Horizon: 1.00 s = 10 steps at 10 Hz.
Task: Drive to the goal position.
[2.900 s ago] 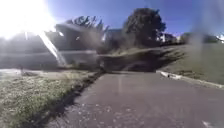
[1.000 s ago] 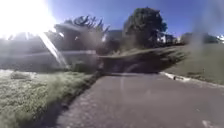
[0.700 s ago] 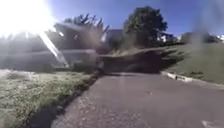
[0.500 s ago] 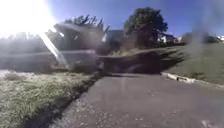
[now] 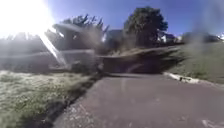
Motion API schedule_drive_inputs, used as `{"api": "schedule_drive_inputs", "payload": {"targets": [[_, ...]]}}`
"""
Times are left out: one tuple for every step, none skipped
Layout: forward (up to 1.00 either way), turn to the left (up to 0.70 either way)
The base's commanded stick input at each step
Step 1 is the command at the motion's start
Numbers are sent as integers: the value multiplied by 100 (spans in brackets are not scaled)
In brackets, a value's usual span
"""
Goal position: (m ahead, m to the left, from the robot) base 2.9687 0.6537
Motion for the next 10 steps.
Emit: {"api": "schedule_drive_inputs", "payload": {"targets": [[45, 0], [45, 0], [45, 0], [45, 0], [45, 0], [45, 0], [45, 0], [45, 0], [45, 0], [45, 0]]}}
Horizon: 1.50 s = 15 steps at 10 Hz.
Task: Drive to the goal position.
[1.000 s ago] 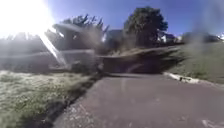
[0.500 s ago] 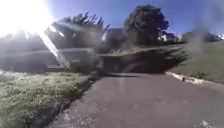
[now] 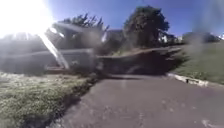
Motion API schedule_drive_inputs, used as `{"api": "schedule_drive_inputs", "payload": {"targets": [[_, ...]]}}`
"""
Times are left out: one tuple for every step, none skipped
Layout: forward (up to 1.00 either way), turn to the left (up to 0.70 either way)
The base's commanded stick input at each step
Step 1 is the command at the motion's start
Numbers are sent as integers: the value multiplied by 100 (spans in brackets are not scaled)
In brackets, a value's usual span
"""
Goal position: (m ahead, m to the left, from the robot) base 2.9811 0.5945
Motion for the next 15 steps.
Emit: {"api": "schedule_drive_inputs", "payload": {"targets": [[45, 0], [45, 0], [45, 0], [45, 0], [45, -4], [45, -21], [45, -27], [45, -27], [45, -27], [45, -27], [45, -26], [45, -12], [45, -4], [45, 0], [45, 0]]}}
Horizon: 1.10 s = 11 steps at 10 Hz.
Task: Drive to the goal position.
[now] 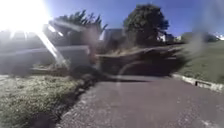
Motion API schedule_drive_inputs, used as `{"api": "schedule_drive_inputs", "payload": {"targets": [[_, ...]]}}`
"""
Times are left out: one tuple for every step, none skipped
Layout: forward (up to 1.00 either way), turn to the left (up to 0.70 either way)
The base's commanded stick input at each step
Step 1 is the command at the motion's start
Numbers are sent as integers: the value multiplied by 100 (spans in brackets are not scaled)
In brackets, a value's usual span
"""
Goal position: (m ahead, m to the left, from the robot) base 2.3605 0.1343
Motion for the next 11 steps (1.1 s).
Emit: {"api": "schedule_drive_inputs", "payload": {"targets": [[45, 0], [45, 0], [45, 0], [45, 0], [45, 0], [45, 0], [45, 0], [45, 0], [45, 0], [45, 0], [45, 0]]}}
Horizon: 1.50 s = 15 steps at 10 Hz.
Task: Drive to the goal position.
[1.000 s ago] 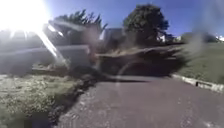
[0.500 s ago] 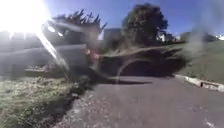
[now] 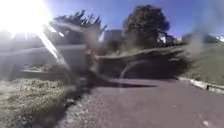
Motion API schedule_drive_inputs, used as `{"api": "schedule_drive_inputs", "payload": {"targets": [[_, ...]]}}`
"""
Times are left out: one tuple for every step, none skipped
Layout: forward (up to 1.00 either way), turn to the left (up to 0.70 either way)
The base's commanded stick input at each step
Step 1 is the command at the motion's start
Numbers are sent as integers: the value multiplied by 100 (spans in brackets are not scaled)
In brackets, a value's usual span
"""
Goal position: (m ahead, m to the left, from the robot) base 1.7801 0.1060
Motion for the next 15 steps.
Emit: {"api": "schedule_drive_inputs", "payload": {"targets": [[45, 0], [45, 0], [45, 0], [45, 0], [45, 0], [45, 0], [45, 0], [45, 0], [45, 0], [45, 0], [45, 0], [45, 0], [45, 0], [45, 0], [45, 0]]}}
